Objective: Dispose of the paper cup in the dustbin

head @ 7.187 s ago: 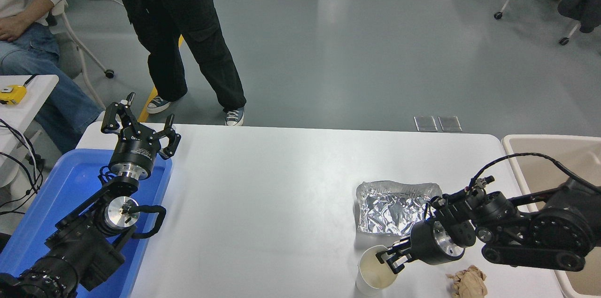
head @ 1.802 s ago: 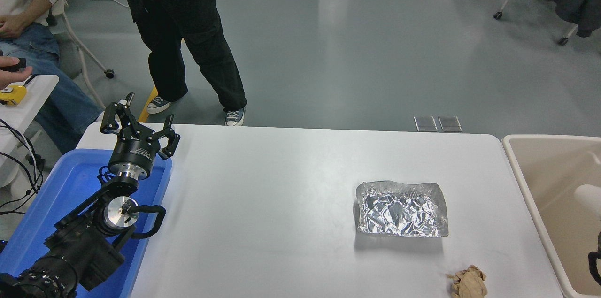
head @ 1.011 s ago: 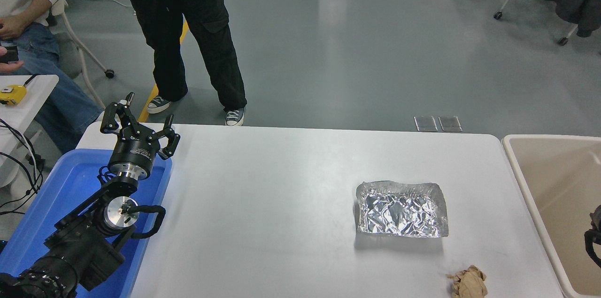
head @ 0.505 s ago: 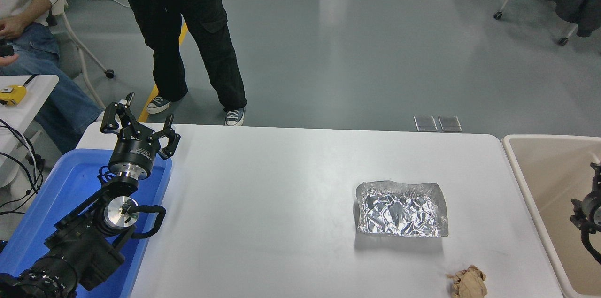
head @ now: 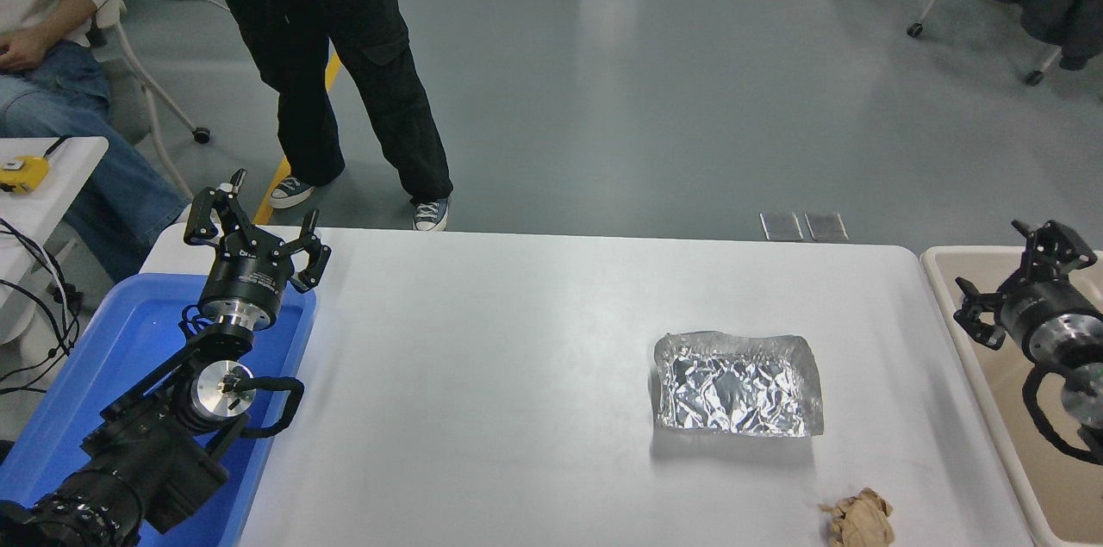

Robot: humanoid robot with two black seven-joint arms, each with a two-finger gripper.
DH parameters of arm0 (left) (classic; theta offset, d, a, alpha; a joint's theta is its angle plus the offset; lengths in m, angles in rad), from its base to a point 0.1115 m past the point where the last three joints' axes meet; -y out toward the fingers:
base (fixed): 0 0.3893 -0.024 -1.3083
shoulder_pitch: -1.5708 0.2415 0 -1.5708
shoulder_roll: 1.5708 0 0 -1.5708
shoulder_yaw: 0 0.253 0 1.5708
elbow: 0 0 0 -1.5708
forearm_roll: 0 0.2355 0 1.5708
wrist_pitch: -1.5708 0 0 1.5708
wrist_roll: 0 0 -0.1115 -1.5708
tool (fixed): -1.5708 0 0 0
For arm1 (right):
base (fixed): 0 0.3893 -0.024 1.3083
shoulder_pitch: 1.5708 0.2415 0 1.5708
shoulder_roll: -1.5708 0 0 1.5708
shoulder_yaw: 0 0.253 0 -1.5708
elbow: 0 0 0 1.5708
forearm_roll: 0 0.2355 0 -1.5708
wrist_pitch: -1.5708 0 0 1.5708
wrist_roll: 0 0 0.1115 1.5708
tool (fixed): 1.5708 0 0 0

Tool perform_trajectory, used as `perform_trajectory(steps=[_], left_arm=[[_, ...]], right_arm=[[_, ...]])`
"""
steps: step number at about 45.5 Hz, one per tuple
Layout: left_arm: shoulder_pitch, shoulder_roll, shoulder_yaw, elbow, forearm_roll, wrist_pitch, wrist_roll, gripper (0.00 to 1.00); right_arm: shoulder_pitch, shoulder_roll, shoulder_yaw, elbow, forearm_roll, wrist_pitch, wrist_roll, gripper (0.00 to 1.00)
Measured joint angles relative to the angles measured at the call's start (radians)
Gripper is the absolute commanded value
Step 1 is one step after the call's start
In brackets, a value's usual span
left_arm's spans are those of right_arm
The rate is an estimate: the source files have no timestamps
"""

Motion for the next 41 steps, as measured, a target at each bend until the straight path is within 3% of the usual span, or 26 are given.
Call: perform_trajectory(steps=[18,41], left_arm=[[0.0,0.0,0.0,0.0,0.001,0.0,0.0,1.0],[0.0,0.0,0.0,0.0,0.0,0.0,0.0,1.0]], right_arm=[[-0.138,0.163,0.266,0.131,-0.24,0.011,0.171,0.99],[-0.152,0.263,0.315,0.141,-0.3,0.017,0.222,0.99]])
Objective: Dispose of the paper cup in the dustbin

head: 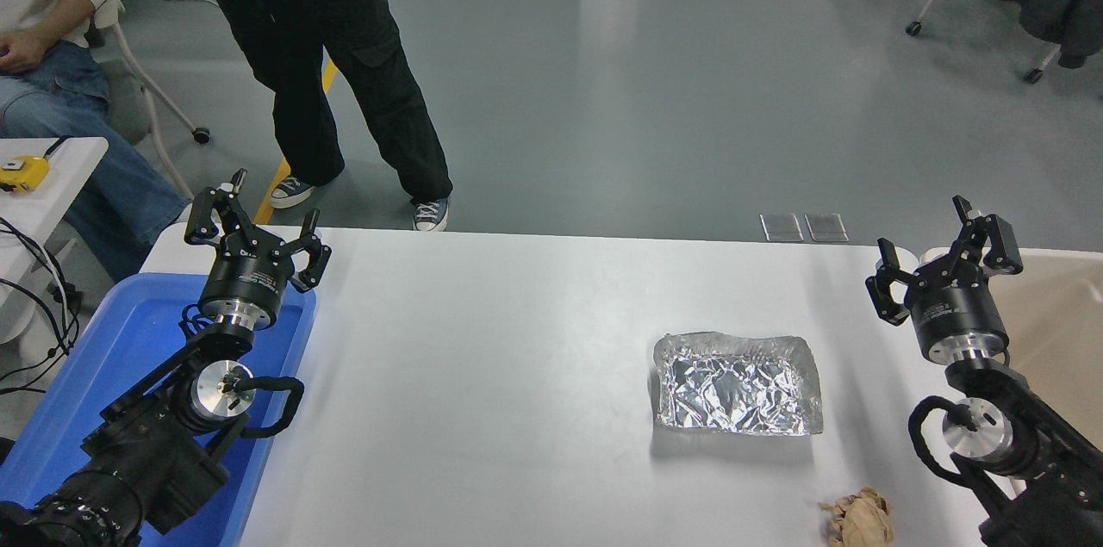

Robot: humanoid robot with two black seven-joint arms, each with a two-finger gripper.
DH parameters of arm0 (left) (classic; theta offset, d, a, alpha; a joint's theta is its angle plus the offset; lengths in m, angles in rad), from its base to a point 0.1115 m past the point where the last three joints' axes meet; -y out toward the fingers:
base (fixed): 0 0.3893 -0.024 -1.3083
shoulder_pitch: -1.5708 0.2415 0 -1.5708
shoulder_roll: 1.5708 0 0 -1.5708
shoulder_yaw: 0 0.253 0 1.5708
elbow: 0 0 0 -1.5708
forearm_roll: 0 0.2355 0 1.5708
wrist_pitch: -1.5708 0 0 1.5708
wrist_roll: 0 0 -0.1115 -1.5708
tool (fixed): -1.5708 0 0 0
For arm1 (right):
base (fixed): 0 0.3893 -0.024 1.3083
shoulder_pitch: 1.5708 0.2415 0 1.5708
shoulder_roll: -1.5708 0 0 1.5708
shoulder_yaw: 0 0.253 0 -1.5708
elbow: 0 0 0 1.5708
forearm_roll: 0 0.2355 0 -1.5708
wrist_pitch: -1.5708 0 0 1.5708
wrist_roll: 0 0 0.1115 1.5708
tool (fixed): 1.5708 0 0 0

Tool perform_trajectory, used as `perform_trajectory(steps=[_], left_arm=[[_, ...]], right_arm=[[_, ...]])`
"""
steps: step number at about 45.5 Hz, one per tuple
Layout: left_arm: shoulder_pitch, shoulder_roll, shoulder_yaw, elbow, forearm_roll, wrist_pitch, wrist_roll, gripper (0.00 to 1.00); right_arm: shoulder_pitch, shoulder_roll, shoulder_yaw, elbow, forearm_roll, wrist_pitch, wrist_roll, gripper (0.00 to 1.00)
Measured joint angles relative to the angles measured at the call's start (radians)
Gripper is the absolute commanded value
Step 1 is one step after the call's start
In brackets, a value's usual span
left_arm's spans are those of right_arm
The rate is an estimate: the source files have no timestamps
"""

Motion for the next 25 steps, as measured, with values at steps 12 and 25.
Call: perform_trajectory(steps=[12,25], left_arm=[[0.0,0.0,0.0,0.0,0.0,0.0,0.0,1.0],[0.0,0.0,0.0,0.0,0.0,0.0,0.0,1.0]], right_arm=[[0.024,0.012,-0.009,-0.018,-0.01,-0.003,0.004,0.99],[0.041,0.026,-0.03,-0.04,-0.018,-0.003,0.005,0.99]])
